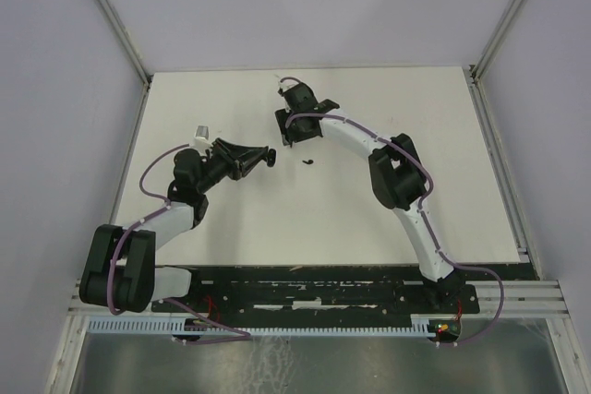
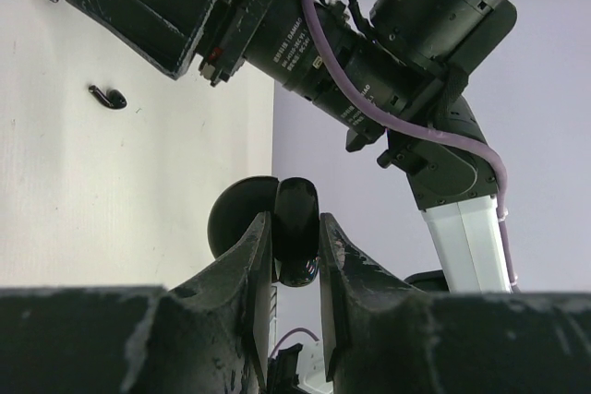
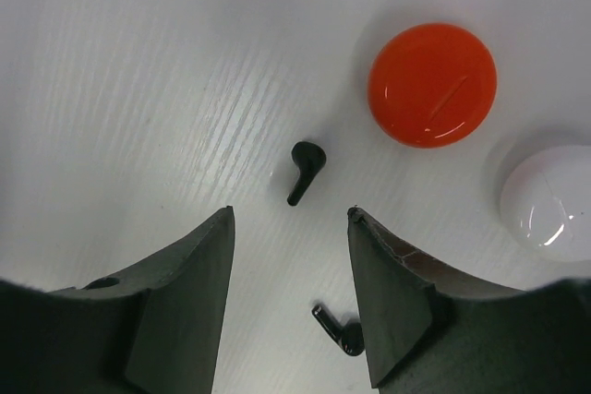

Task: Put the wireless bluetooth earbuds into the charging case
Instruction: Pick up the earbud from the center of the board, then place the earbud in the charging case.

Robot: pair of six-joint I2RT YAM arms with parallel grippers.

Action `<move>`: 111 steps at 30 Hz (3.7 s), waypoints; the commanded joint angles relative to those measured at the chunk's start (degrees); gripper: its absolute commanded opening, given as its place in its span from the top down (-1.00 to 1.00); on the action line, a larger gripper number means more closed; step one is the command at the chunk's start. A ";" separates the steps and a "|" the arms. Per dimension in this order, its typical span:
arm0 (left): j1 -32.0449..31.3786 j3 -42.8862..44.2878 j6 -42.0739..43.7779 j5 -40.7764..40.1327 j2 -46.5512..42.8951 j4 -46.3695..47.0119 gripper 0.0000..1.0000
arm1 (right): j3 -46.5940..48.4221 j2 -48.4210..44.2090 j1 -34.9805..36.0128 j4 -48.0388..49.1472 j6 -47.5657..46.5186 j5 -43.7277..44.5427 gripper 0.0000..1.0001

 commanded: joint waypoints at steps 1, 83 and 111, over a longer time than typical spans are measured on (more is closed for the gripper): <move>0.45 -0.34 2.85 1.43 -1.62 1.00 0.94 | 5.08 1.95 0.33 0.90 0.63 1.94 -0.19; 3.38 1.92 1.22 3.25 3.67 4.20 0.94 | -17.26 -16.18 -1.40 22.73 -4.35 6.82 0.82; -9.50 17.80 -15.27 1.95 28.16 19.89 0.94 | -71.45 -56.20 -1.74 70.60 -16.90 -7.27 0.83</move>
